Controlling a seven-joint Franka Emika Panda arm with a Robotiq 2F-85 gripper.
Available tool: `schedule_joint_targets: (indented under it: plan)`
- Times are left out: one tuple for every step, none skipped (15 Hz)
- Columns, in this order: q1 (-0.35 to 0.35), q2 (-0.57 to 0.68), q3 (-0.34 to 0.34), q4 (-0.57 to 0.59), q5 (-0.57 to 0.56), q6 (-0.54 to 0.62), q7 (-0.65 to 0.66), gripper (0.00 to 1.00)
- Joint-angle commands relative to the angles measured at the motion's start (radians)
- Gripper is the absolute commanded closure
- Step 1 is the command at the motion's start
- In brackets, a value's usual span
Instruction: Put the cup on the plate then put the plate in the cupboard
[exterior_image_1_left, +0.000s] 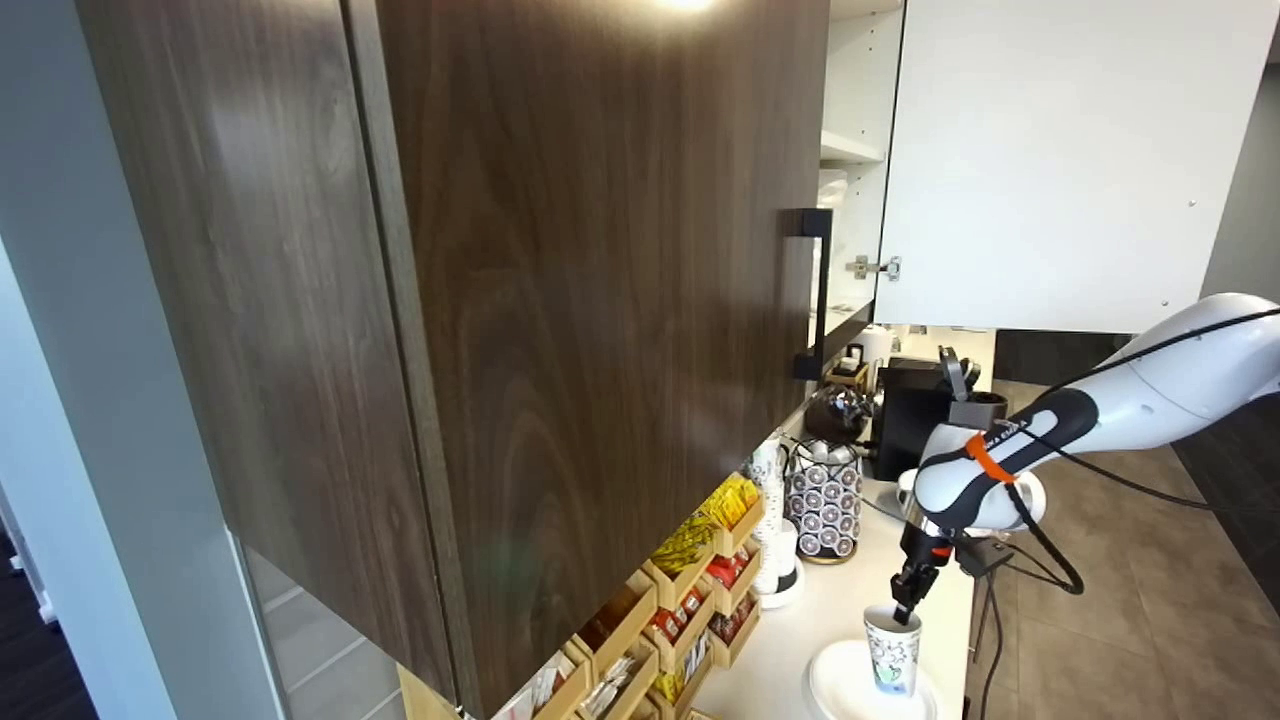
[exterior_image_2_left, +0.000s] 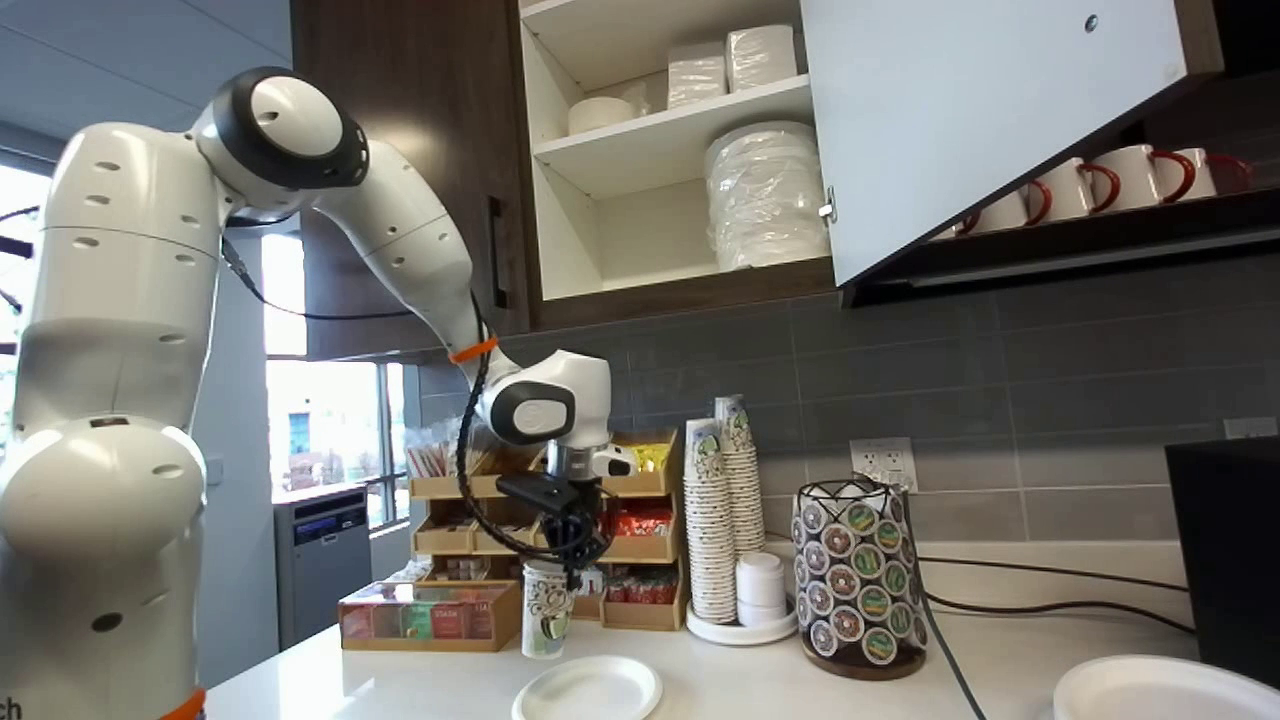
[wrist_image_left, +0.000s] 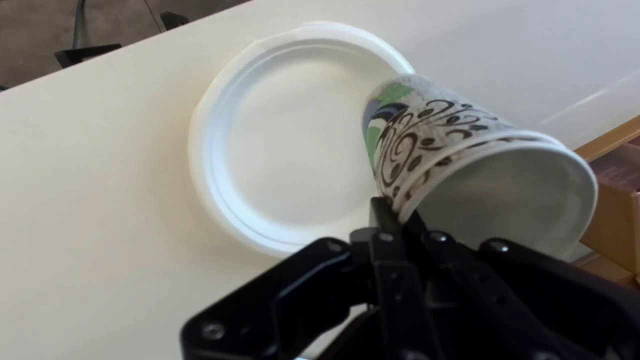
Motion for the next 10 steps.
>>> schedule_joint_targets:
  plan:
    - [-0.026, 0.069, 0.048, -0.010, 0.089, 0.144, -0.102, 0.99]
    - [-0.036, 0.086, 0.066, -0.010, 0.112, 0.186, -0.130, 0.99]
    - [-0.047, 0.102, 0.082, -0.010, 0.124, 0.226, -0.149, 0.99]
    - [-0.062, 0.115, 0.101, -0.011, 0.140, 0.259, -0.173, 0.99]
    - [-0.078, 0.129, 0.120, -0.012, 0.147, 0.290, -0.186, 0.99]
    - [-0.056, 0.142, 0.097, -0.015, 0.156, 0.317, -0.205, 0.99]
    - [-0.069, 0.149, 0.108, -0.016, 0.168, 0.333, -0.223, 0.99]
    - [-0.075, 0.153, 0.112, -0.019, 0.176, 0.355, -0.244, 0.99]
    - [-0.093, 0.155, 0.129, -0.017, 0.210, 0.350, -0.276, 0.99]
    - [-0.099, 0.160, 0.132, -0.019, 0.220, 0.362, -0.295, 0.99]
